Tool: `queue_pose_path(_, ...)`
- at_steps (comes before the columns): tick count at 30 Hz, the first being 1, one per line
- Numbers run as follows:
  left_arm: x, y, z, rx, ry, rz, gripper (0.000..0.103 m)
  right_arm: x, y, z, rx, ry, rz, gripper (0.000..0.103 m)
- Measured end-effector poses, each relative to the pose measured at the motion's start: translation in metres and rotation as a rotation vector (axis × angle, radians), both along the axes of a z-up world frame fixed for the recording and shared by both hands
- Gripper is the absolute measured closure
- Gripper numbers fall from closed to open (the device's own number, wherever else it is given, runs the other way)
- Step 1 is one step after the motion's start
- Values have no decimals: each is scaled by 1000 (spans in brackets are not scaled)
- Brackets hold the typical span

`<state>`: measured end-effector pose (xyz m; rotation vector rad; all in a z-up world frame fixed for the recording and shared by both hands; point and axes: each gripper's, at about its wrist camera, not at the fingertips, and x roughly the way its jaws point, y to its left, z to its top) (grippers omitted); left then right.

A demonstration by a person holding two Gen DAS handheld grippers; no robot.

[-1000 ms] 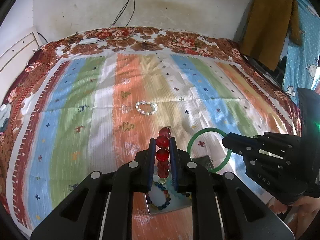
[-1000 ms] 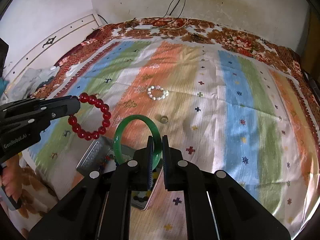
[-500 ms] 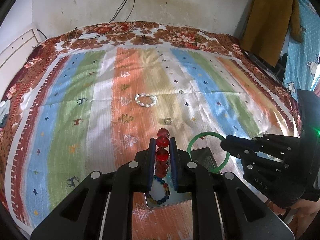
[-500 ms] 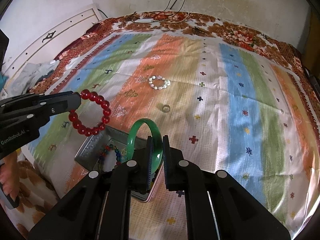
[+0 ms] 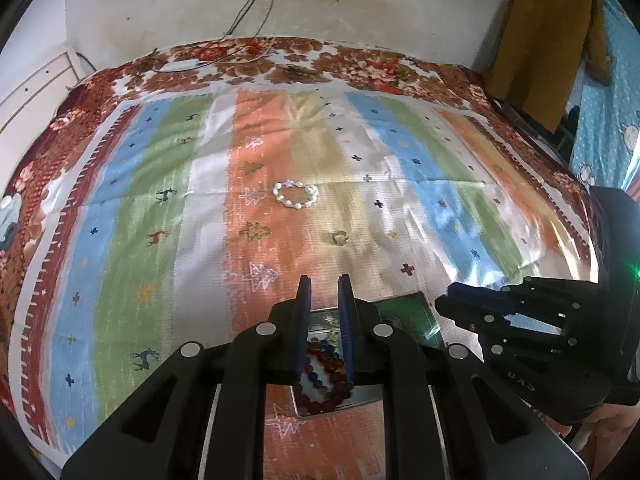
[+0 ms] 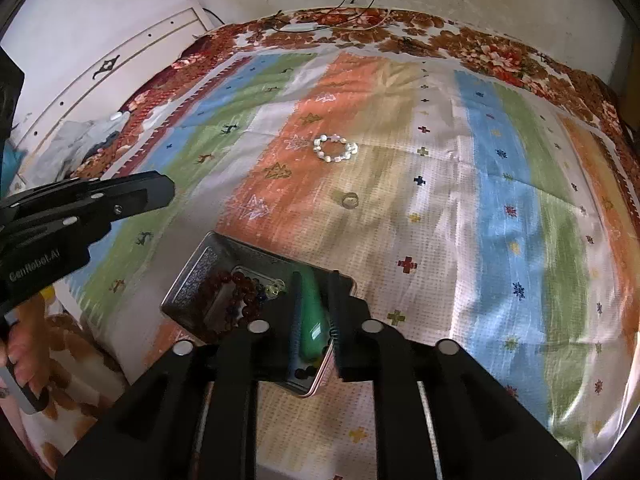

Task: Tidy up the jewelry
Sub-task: 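Move both open tools toward the silver ring and white pearl bracelet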

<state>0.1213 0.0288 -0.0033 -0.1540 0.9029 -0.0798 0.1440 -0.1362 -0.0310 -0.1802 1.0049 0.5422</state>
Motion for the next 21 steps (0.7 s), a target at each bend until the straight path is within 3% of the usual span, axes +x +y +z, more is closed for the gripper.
queue_pose_path(3, 2, 6, -1, -11, 2, 18, 88, 2, -2, 1, 5, -3, -12, 63)
queue_pose_path(9, 17, 21, -9, -18, 40, 67, 58, 14, -5, -2, -1, 4, -36, 50)
queue_pose_path(11, 25, 27, -13, -20, 53, 85, 49, 20, -5, -3, -3, 6, -44, 49)
queue_pose_path(21, 71, 42, -27, -2, 93, 134, 35, 59, 0, -13, -6, 40, -77, 45)
